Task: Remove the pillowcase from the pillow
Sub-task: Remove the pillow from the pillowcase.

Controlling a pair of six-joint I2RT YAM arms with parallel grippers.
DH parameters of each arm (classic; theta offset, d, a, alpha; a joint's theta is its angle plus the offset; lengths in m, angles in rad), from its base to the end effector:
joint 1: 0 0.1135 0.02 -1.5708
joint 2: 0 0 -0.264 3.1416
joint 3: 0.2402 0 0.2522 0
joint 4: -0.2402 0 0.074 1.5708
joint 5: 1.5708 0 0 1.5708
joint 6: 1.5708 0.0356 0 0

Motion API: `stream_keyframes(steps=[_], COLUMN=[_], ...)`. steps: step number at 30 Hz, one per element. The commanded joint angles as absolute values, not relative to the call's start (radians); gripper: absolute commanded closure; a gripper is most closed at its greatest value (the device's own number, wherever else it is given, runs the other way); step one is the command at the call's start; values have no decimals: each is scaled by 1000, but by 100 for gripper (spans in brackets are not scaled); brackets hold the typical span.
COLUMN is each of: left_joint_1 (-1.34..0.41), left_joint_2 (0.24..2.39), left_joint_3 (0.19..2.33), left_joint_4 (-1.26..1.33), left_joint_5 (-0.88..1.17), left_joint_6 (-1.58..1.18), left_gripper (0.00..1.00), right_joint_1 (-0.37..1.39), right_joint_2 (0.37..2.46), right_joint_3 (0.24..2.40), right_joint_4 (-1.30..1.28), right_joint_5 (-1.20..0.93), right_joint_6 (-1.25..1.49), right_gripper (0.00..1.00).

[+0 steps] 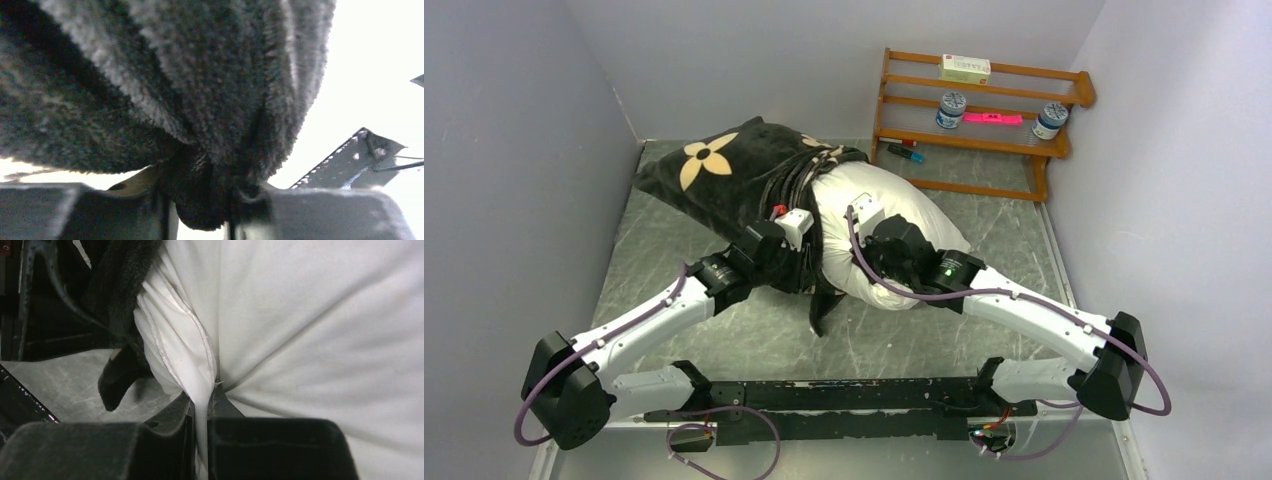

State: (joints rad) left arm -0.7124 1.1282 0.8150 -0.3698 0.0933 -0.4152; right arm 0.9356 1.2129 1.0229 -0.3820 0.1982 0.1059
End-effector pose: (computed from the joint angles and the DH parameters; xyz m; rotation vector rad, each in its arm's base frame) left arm 0.1820 -0.1616 0.2646 0.3992 2.3143 -0.6893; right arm 0.1664 0.2140 0.3145 -0.7611 2.0180 0.3988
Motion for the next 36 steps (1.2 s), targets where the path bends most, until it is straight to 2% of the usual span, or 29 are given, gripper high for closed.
stream_keyframes(steps=[1,2,3,8,11,15,24,32,36], left_joint_1=[-712,-711,-710,-681,-602,-423,-238,-170,-175], left_joint_2=[1139,1140,1139,1138,1140,1154,1269,1357,1409], left_joint_3=[897,903,909,945,960,987,1054,1118,1176], left_joint_4=[-313,-315,-320,-345,-339,-305,-152,77,48], left_joint_5=[-42,-84,-129,-327,-401,-339,-292,-286,-233], left_joint_6=[-390,-376,-363,-300,-261,-247,-318,-264,-166], left_gripper=[88,94,95,95,95,95,95,95,95], right_joint_1=[908,906,904,883,872,865,860,859,858], right_joint_2=[1141,1133,1123,1052,1005,920,786,734,738], right_joint_3=[1000,993,989,982,983,970,964,977,966], right_joint_4=[-324,-330,-337,-386,-420,-442,-533,-559,-543], right_joint_5=[273,280,287,337,346,333,386,352,263], right_joint_6=[131,128,125,94,58,8,-32,-50,-53], right_gripper=[100,100,100,100,100,100,100,100,100])
